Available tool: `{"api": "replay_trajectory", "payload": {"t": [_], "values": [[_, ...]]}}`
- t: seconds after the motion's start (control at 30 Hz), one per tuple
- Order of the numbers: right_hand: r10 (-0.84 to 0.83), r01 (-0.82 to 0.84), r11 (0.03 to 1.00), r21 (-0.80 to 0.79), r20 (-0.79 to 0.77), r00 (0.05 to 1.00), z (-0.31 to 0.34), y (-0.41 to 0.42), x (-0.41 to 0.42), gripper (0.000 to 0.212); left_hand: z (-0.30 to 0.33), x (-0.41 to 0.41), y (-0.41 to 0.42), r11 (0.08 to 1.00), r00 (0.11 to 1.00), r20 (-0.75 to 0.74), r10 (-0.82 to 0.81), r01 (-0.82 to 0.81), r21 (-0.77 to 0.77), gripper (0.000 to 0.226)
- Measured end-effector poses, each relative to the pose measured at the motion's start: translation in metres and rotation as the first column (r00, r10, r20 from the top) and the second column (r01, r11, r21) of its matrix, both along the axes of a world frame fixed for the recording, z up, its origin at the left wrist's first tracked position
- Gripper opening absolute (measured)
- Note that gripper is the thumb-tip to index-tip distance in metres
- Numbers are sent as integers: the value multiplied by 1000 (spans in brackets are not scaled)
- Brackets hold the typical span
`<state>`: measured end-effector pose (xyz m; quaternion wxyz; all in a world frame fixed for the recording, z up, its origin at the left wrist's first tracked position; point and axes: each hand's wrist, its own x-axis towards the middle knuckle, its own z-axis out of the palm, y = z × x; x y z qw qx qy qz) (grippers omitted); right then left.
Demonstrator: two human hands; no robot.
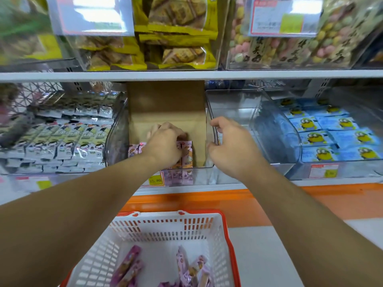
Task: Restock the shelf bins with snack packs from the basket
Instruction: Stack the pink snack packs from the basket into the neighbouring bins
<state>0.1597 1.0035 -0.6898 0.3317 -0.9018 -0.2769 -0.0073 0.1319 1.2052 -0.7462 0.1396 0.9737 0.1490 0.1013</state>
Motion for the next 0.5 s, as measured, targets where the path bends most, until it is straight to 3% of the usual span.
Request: {"api": "replay_trajectory", "payload": {"t": [0.23, 0.4, 0.5], "values": [[-13, 13, 1000, -10, 12, 1000, 2, 0, -6, 54, 8, -11, 7, 992, 997, 55, -61, 66, -109, 29], [-32, 26, 999, 47, 121, 992, 9, 3, -21, 43, 25, -68, 3, 977, 969, 232, -84, 126, -171, 27], [33, -49, 993, 110, 139, 990, 11, 10, -39, 32, 25, -120, -5, 964, 944, 322, -66, 144, -224, 22]]}}
